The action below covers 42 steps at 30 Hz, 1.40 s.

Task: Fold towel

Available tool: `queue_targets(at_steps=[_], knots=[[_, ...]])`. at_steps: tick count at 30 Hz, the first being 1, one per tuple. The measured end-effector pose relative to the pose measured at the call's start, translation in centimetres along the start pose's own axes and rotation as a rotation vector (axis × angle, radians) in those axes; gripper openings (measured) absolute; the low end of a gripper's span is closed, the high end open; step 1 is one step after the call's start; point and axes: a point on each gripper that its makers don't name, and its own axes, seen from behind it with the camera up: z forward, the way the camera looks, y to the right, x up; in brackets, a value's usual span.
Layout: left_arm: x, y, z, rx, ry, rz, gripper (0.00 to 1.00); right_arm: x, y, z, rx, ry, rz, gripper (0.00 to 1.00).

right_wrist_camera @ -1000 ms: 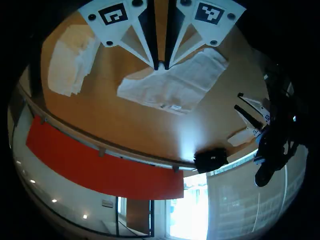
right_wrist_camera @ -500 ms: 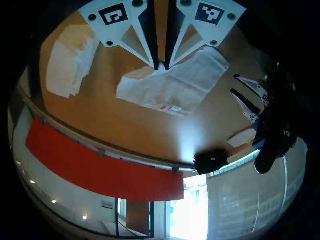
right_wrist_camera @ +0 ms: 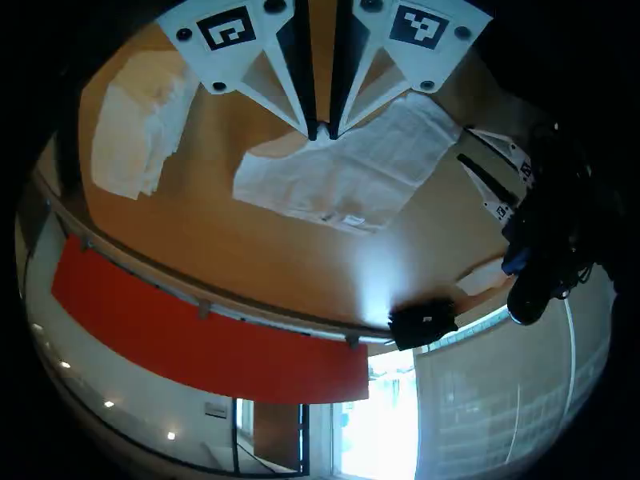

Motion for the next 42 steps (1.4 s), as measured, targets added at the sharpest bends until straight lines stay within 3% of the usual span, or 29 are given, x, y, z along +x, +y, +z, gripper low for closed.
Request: queue_targets(at_steps=[8, 30, 32, 36, 42], knots=[[-0.4, 0.5, 1.2, 0.054, 0.004, 0.049, 0.69, -0.1, 0.1, -0.1, -0.003, 0.002, 0.005, 0.11], [-0.9, 0.2, 1.2, 0.159, 0.017, 0.177, 0.67, -0.8, 0.1, -0.5, -0.009, 0.002, 0.020, 0.11], [-0.9, 0.2, 1.2, 0.165, 0.019, 0.171, 0.65, -0.8, 0.0, -0.5, -0.009, 0.001, 0.020, 0.11], [-0.9, 0.1, 1.2, 0.173, 0.021, 0.165, 0.51, -0.8, 0.0, -0.5, -0.009, 0.003, 0.020, 0.11], [-1.0, 0.7, 1.2, 0.177, 0.023, 0.180, 0.24, -0.8, 0.0, -0.6, -0.012, 0.004, 0.020, 0.11]])
